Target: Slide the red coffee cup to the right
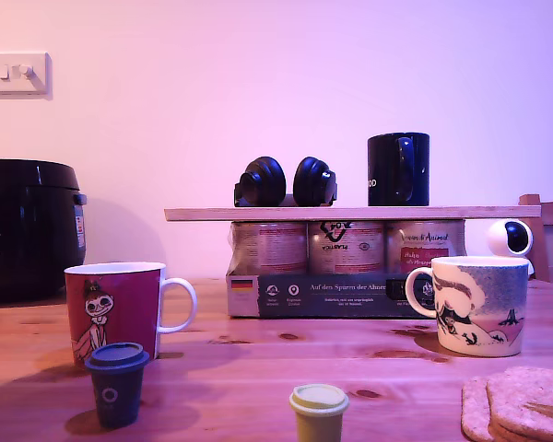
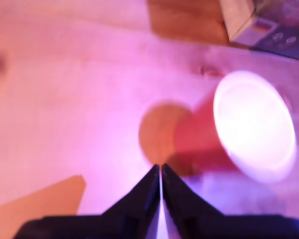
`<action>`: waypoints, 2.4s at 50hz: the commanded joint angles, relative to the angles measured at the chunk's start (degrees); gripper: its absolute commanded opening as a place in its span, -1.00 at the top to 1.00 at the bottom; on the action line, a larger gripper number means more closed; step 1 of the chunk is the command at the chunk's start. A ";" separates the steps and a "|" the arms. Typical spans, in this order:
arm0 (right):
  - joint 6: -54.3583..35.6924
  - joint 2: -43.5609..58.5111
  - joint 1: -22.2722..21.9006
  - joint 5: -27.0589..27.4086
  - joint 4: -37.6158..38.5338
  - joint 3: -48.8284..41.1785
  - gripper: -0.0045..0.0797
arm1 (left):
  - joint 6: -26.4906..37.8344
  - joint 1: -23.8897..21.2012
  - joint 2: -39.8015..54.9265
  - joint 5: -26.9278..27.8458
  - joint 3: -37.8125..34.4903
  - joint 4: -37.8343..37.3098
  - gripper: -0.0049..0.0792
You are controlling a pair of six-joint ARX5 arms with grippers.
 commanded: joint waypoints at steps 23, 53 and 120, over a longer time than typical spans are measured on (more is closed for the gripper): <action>-0.17 -0.37 0.20 -0.50 -1.46 0.79 0.92 | 2.99 -1.77 18.78 2.51 10.99 -0.13 0.93; -0.59 -0.37 0.20 -0.26 -1.49 0.79 0.92 | 2.97 -7.74 23.47 3.08 17.31 -6.73 0.93; -0.59 -0.37 0.20 -0.24 -0.98 0.81 0.92 | -6.82 -24.57 24.70 2.47 19.37 -1.84 0.93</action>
